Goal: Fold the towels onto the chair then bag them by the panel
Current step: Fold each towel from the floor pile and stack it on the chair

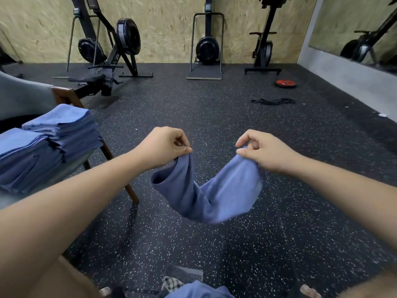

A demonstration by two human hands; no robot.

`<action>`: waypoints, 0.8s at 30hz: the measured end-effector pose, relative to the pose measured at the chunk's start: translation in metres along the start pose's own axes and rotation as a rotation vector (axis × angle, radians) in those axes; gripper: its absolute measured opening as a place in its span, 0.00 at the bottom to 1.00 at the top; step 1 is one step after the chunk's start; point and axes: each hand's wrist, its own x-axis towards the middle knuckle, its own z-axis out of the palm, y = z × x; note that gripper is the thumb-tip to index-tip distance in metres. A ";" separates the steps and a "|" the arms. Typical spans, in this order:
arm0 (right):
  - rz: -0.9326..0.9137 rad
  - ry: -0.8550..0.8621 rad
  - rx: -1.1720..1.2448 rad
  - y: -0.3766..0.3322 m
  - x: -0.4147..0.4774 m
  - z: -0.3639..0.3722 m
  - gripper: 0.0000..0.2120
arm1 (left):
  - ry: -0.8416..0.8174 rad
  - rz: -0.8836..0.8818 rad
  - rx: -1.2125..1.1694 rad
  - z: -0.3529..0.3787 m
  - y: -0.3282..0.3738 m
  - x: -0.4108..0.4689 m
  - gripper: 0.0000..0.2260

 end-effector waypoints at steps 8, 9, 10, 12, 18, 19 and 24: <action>0.110 -0.142 0.387 -0.049 -0.017 0.023 0.08 | -0.075 -0.077 -0.265 -0.003 0.020 -0.009 0.10; 0.120 -0.157 0.419 -0.052 -0.018 0.024 0.09 | -0.097 -0.081 -0.312 -0.003 0.022 -0.010 0.11; 0.130 -0.171 0.444 -0.055 -0.019 0.025 0.10 | -0.122 -0.079 -0.353 -0.003 0.025 -0.010 0.10; 0.135 -0.187 0.469 -0.059 -0.020 0.027 0.11 | -0.165 -0.069 -0.431 -0.002 0.029 -0.011 0.06; 0.092 -0.209 0.506 -0.065 -0.023 0.026 0.13 | -0.183 -0.033 -0.557 0.000 0.044 -0.015 0.03; 0.087 -0.207 0.505 -0.066 -0.023 0.026 0.13 | -0.176 -0.026 -0.570 0.000 0.046 -0.016 0.04; 0.076 -0.207 0.516 -0.066 -0.025 0.025 0.12 | -0.114 0.012 -0.556 0.000 0.054 -0.021 0.07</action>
